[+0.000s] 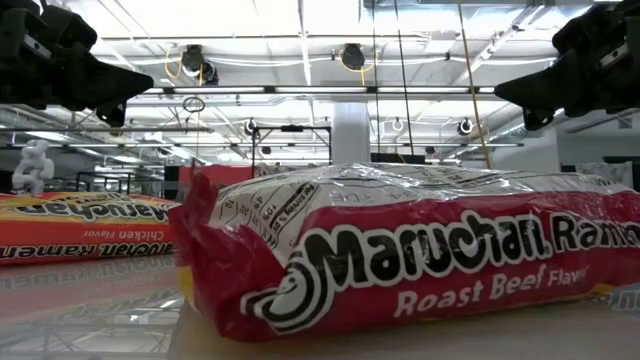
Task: Sort Maruchan noodles
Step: Put the right blue noodle pack into the black bin
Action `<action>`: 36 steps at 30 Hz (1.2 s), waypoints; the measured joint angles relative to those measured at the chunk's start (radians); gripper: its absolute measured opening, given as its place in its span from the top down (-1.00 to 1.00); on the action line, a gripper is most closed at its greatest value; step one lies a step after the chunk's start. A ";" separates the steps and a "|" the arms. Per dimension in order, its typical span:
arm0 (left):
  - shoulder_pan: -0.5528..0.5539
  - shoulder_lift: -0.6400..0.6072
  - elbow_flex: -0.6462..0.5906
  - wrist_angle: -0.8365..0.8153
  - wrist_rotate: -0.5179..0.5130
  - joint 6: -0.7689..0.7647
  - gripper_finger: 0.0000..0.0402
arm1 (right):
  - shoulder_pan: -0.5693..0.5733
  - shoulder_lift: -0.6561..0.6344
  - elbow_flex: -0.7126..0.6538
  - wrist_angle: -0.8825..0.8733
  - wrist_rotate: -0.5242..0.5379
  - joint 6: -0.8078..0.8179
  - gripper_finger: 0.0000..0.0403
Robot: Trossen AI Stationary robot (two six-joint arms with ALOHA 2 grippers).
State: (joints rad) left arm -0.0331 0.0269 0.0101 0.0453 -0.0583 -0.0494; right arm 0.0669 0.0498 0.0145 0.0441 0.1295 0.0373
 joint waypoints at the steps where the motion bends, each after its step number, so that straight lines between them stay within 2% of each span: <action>1: 0.000 0.000 0.000 0.000 -0.001 0.000 0.90 | 0.000 0.000 0.000 0.000 0.000 -0.017 1.00; 12: 0.000 0.000 0.000 0.001 -0.003 0.000 0.90 | 0.000 0.000 0.000 0.007 0.000 -0.030 1.00; 22: 0.000 0.000 0.000 0.003 -0.003 0.000 0.90 | 0.000 0.000 0.000 0.149 0.000 -0.018 1.00; 29: 0.000 0.000 0.000 0.003 -0.002 0.000 0.90 | 0.000 0.000 0.000 0.143 0.000 0.042 1.00; 36: 0.000 0.000 0.000 0.003 0.001 0.000 0.90 | 0.000 0.006 0.035 0.233 0.000 0.167 1.00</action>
State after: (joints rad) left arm -0.0333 0.0268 0.0104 0.0486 -0.0570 -0.0494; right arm 0.0673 0.0561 0.0491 0.2768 0.1291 0.2039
